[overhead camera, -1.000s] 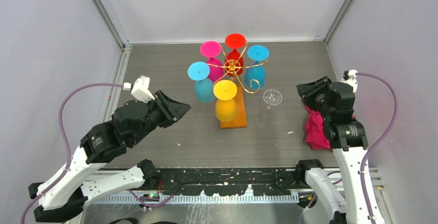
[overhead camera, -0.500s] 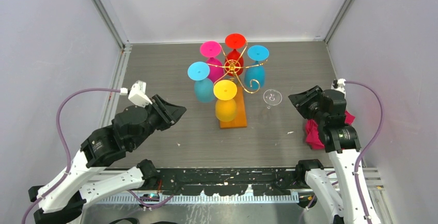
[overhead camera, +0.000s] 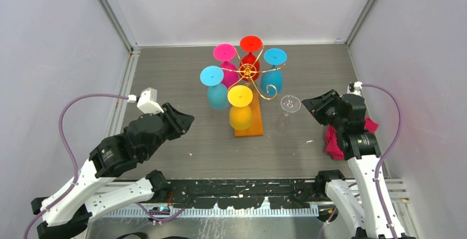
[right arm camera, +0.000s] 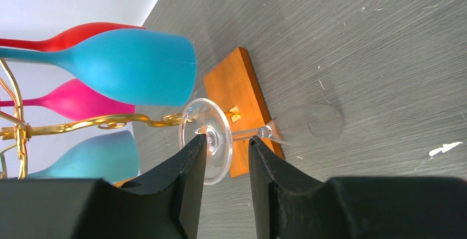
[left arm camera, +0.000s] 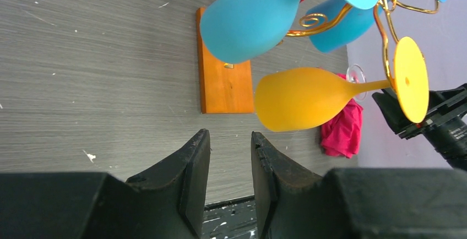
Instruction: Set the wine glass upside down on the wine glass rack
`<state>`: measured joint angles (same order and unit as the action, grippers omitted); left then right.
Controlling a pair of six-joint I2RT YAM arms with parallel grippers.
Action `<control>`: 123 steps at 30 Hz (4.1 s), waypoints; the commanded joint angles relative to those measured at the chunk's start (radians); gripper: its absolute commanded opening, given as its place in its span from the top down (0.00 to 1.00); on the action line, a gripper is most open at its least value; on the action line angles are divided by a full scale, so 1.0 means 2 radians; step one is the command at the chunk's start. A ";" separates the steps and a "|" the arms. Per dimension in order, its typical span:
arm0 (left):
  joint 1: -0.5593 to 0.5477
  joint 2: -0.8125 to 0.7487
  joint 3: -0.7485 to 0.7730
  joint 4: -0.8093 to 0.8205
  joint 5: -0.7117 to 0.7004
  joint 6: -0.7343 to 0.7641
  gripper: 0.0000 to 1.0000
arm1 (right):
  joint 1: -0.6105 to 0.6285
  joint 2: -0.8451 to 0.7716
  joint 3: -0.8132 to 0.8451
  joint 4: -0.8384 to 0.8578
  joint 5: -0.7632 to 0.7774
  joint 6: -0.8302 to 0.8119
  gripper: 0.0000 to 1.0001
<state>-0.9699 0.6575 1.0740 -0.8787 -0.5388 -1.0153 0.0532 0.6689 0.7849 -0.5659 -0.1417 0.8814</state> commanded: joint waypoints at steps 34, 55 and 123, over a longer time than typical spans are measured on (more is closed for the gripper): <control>-0.003 -0.007 -0.005 -0.007 -0.025 0.004 0.67 | 0.002 0.005 -0.046 0.080 -0.067 0.029 0.60; -0.003 -0.010 -0.005 -0.013 -0.024 0.007 0.67 | 0.002 0.011 -0.070 0.121 -0.082 0.052 0.62; -0.003 -0.046 -0.026 -0.005 -0.031 0.023 0.67 | 0.002 0.088 0.110 0.175 -0.110 0.129 0.99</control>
<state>-0.9699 0.5663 1.0271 -0.9321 -0.5747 -0.9859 0.0532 0.8444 0.9352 -0.2916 -0.3317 1.1202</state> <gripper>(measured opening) 0.326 0.142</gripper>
